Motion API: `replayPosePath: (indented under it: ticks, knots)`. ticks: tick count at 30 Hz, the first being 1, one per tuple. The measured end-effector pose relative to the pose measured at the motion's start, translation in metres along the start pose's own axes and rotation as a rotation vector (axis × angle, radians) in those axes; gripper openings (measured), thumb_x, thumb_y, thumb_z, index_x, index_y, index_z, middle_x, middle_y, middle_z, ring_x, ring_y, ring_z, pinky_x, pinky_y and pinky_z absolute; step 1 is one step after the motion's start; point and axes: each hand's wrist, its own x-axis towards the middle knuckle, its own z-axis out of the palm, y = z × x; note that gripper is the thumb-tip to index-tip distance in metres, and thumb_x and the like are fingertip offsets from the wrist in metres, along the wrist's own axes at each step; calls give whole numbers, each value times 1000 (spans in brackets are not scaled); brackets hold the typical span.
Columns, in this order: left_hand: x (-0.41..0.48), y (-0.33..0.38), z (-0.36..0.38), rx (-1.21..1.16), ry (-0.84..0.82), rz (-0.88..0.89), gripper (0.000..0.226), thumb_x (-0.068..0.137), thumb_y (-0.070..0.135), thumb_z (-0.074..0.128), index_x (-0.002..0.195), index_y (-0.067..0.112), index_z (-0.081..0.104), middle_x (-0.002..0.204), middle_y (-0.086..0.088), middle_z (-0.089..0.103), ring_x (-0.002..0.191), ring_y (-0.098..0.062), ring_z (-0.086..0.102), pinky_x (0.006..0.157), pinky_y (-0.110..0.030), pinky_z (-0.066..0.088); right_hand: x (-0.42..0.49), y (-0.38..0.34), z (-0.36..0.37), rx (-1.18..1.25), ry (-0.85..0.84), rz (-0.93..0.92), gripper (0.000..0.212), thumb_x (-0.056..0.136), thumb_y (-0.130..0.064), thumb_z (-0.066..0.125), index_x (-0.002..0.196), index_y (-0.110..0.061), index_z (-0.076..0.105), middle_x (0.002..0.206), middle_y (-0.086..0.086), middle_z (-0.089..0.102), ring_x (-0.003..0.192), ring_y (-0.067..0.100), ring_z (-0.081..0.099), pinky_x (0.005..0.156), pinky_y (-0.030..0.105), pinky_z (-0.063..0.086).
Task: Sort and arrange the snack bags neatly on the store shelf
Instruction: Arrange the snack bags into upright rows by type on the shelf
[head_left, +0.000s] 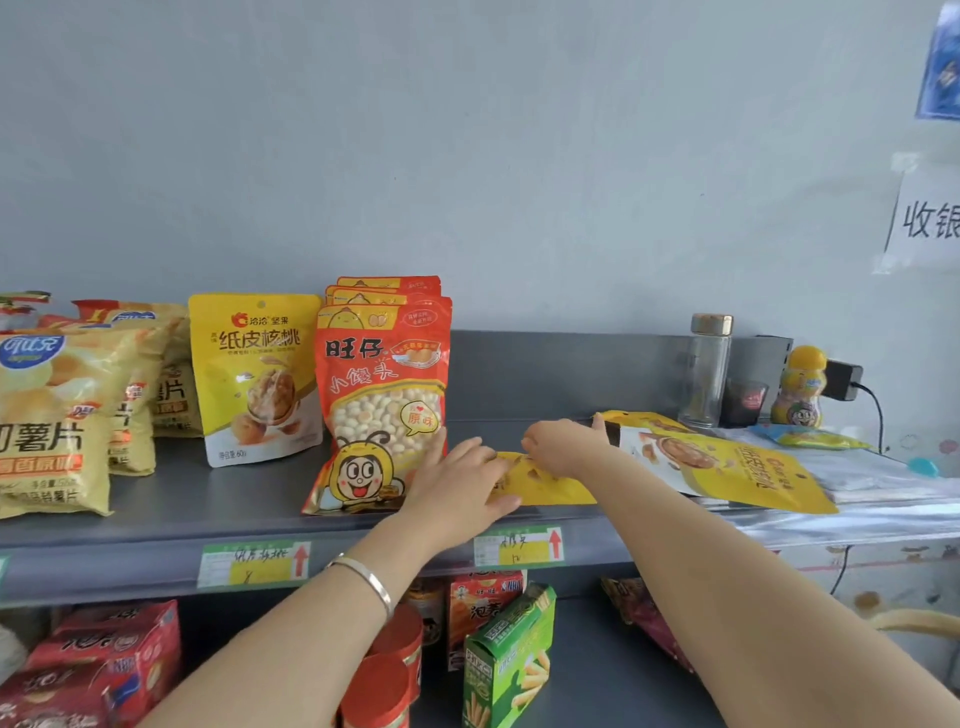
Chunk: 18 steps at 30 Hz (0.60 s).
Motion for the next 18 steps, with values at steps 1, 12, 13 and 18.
replayPosePath:
  ticks: [1, 12, 13, 18]
  knots:
    - [2, 2, 0, 2, -17, -10, 54, 96, 55, 32, 143, 29, 36, 150, 6, 35, 145, -15, 14, 116, -49, -8, 3, 0, 1, -8, -14, -14, 24, 99, -22, 38, 111, -17, 58, 127, 4, 56, 126, 31, 46, 106, 73, 6]
    - [4, 14, 1, 48, -107, -28, 62, 93, 62, 27, 147, 31, 26, 150, 8, 35, 140, -14, 28, 116, -47, -8, 20, 8, 7, 91, 10, 0, 45, 100, -41, 24, 118, -18, 58, 138, 11, 44, 129, 34, 42, 110, 66, 1]
    - [4, 13, 3, 51, -95, -24, 62, 93, 62, 27, 147, 31, 25, 151, 8, 35, 140, -14, 28, 117, -47, -7, 20, 8, 6, 98, 45, 9, 46, 100, -42, 24, 124, -17, 55, 140, 11, 41, 129, 34, 42, 111, 64, 3]
    - [6, 11, 8, 92, 10, 13, 66, 93, 60, 34, 150, 32, 14, 157, 4, 18, 144, -15, 15, 119, -40, 3, 21, 12, -7, 293, 261, 8, 28, 94, -19, 33, 109, -12, 56, 124, 12, 47, 111, 35, 49, 104, 51, 29]
